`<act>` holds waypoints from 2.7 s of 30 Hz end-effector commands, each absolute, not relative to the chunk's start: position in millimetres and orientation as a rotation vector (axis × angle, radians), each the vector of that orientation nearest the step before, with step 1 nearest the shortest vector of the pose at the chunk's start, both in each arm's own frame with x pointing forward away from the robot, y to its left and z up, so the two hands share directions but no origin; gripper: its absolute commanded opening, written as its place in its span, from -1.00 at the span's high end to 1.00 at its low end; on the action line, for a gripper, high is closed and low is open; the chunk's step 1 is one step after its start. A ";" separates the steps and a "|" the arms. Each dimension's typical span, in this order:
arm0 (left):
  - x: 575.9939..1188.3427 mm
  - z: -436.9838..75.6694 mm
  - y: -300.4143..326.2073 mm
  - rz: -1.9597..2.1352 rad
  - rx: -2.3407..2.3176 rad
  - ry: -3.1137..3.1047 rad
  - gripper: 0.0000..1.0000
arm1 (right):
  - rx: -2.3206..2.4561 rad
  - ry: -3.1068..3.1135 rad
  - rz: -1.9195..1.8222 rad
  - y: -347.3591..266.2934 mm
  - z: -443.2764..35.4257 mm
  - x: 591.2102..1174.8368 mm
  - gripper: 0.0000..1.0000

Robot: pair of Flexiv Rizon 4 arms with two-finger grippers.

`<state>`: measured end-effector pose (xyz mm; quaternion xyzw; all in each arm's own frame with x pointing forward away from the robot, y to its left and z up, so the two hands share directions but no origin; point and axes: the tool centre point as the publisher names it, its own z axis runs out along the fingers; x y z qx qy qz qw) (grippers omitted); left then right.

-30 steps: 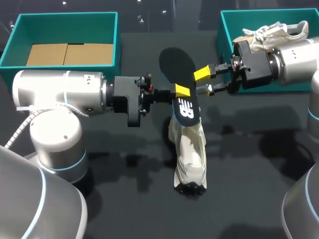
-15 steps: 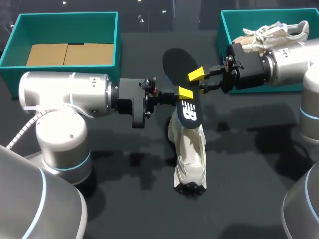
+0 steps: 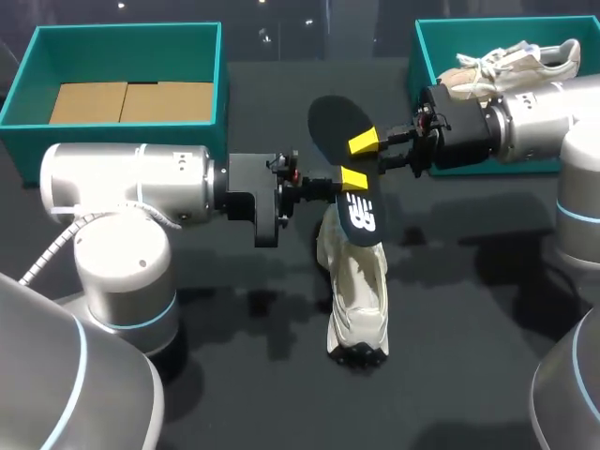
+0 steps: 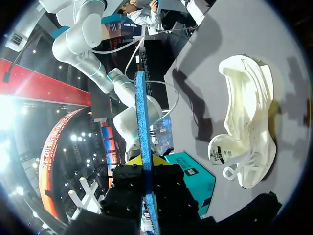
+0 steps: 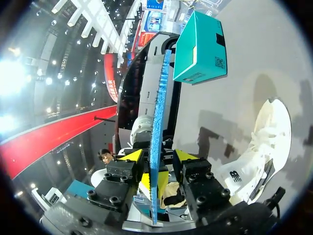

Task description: Take the shoe out of the shoebox, open the shoe tongue, remove and reinsert the insole, then place the shoe into the shoebox

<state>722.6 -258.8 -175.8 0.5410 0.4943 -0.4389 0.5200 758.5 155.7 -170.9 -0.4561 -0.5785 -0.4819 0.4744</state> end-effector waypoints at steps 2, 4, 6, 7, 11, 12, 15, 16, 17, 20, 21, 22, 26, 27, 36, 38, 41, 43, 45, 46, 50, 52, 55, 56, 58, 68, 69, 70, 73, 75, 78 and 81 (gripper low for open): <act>722.5 -178.9 -264.8 -1.044 1.288 1.189 1.00 | -1.116 -1.416 -1.174 157.4 -172.1 758.5 1.00; 722.4 -179.4 -264.8 -1.040 1.284 1.191 1.00 | -1.118 -1.415 -1.173 157.1 -172.6 758.0 1.00; 722.2 -180.4 -264.3 -1.032 1.283 1.193 1.00 | -1.118 -1.414 -1.173 156.6 -172.9 757.4 1.00; 721.8 -180.7 -263.8 -1.023 1.283 1.197 1.00 | -1.118 -1.413 -1.172 156.2 -173.1 757.1 1.00; 721.9 -179.0 -256.1 -1.005 1.280 1.210 -1.00 | -1.116 -1.408 -1.173 154.0 -173.8 755.0 1.00; 721.3 -176.3 -250.4 -1.002 1.277 1.213 -1.00 | -1.116 -1.406 -1.173 152.3 -174.6 754.1 1.00; 721.6 -170.9 -230.9 -0.991 1.267 1.236 -1.00 | -1.119 -1.389 -1.176 145.4 -180.0 751.3 1.00; 723.1 -169.6 -223.2 -0.981 1.266 1.250 -1.00 | -1.123 -1.384 -1.175 143.5 -181.6 750.6 1.00; 724.9 -168.2 -215.7 -0.981 1.260 1.264 -1.00 | -1.127 -1.378 -1.174 141.3 -183.4 749.8 1.00; 732.7 -162.5 -191.2 -0.956 1.257 1.345 -1.00 | -1.141 -1.359 -1.171 136.2 -189.6 746.7 1.00; 736.5 -160.5 -183.0 -0.930 1.272 1.386 -1.00 | -1.144 -1.354 -1.170 135.1 -191.3 745.5 1.00; 740.4 -157.5 -174.4 -0.896 1.285 1.409 -1.00 | -1.148 -1.350 -1.166 134.4 -192.7 744.5 1.00; 748.7 -152.5 -160.7 -0.845 1.261 1.448 -1.00 | -1.154 -1.333 -1.151 132.1 -200.3 739.6 1.00; 748.7 -152.5 -160.7 -0.845 1.261 1.448 -1.00 | -1.146 -1.333 -1.159 131.5 -202.2 738.6 1.00; 751.9 -148.8 -162.8 -0.828 1.273 1.451 -1.00 | -1.146 -1.333 -1.159 131.5 -202.2 738.6 1.00; 761.4 -140.4 -164.1 -0.803 1.316 1.479 -1.00 | -1.146 -1.333 -1.159 131.5 -202.2 738.6 1.00; 778.6 -131.9 -164.9 -0.730 1.402 1.589 -1.00 | -1.146 -1.333 -1.159 131.5 -202.2 738.6 1.00; 791.2 -127.4 -165.6 -0.709 1.481 1.696 -1.00 | -1.146 -1.333 -1.159 131.5 -202.2 738.6 1.00; 799.8 -122.3 -166.9 -0.670 1.554 1.778 -1.00 | -1.146 -1.333 -1.159 131.5 -202.2 738.6 1.00; 803.0 -119.3 -167.4 -0.631 1.581 1.822 -1.00 | -1.146 -1.333 -1.159 131.5 -202.2 738.6 1.00; 813.1 -103.0 -166.7 -0.480 1.661 1.889 -1.00 | -1.146 -1.333 -1.159 131.5 -202.2 738.6 1.00; 813.1 -103.0 -166.7 -0.480 1.661 1.889 -1.00 | -1.146 -1.333 -1.159 131.5 -202.2 738.6 1.00; 813.1 -103.0 -166.7 -0.480 1.661 1.889 -1.00 | -1.146 -1.333 -1.159 131.5 -202.2 738.6 1.00; 813.1 -103.0 -166.7 -0.480 1.661 1.889 -1.00 | -1.146 -1.333 -1.159 131.5 -202.2 738.6 1.00; 813.1 -103.0 -166.7 -0.480 1.661 1.889 -1.00 | -1.146 -1.333 -1.159 131.5 -202.2 738.6 1.00; 834.2 -74.7 -197.8 -0.430 1.941 2.117 -1.00 | -1.146 -1.333 -1.159 131.5 -202.2 738.6 1.00; 834.0 -73.0 -200.5 -0.393 1.934 2.125 -1.00 | -1.146 -1.333 -1.159 131.5 -202.2 738.6 1.00; 833.2 -71.5 -202.6 -0.371 1.957 2.136 -1.00 | -1.146 -1.333 -1.159 131.5 -202.2 738.6 1.00; 833.5 -69.4 -209.5 -0.328 2.013 2.185 -1.00 | -1.146 -1.333 -1.159 131.5 -202.2 738.6 1.00; 833.8 -71.4 -215.5 -0.253 2.054 2.245 -1.00 | -1.146 -1.333 -1.159 131.5 -202.2 738.6 1.00; 833.1 -77.3 -225.8 -0.132 2.108 2.327 -1.00 | -1.146 -1.333 -1.159 131.5 -202.2 738.6 1.00; 832.8 -84.5 -234.0 -0.015 2.157 2.400 -1.00 | -1.146 -1.333 -1.159 131.5 -202.2 738.6 1.00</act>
